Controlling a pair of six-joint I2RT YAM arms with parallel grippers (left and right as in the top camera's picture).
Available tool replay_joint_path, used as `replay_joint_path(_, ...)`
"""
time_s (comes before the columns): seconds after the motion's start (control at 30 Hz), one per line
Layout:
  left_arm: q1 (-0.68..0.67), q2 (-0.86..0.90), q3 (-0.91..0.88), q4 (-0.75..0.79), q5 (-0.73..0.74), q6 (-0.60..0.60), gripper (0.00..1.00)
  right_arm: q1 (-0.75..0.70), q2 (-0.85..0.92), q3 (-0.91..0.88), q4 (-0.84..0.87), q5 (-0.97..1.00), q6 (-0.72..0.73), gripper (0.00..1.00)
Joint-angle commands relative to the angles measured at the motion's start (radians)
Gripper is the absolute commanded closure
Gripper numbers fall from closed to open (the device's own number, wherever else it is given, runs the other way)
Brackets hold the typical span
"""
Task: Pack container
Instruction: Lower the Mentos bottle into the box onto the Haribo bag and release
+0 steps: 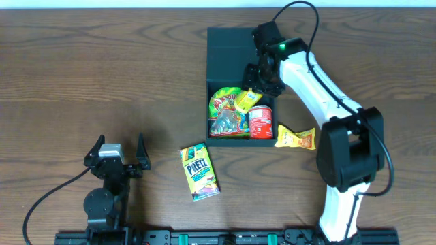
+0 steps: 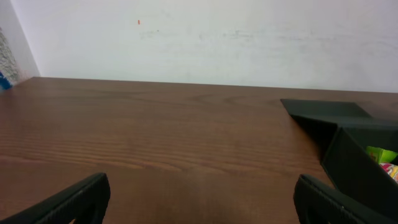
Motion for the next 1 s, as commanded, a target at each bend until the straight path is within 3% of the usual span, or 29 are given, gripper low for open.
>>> replay_joint_path(0.0,0.005,-0.006,-0.009,-0.056,0.0,-0.004,0.05,-0.009,-0.087,0.011,-0.004,-0.039,-0.005,0.54)
replay_joint_path(0.37,0.005,-0.006,-0.009,-0.056,0.0,-0.004,0.05,-0.015,-0.099,0.011,0.025,-0.165,0.05,0.55)
replay_joint_path(0.73,0.005,-0.006,-0.009,-0.056,0.0,-0.004,0.05,-0.014,-0.097,-0.075,0.134,-0.182,0.248,0.63)
replay_joint_path(0.97,0.005,-0.006,-0.009,-0.056,0.0,-0.004,0.05,-0.014,-0.097,-0.19,0.204,-0.16,0.283,0.56)
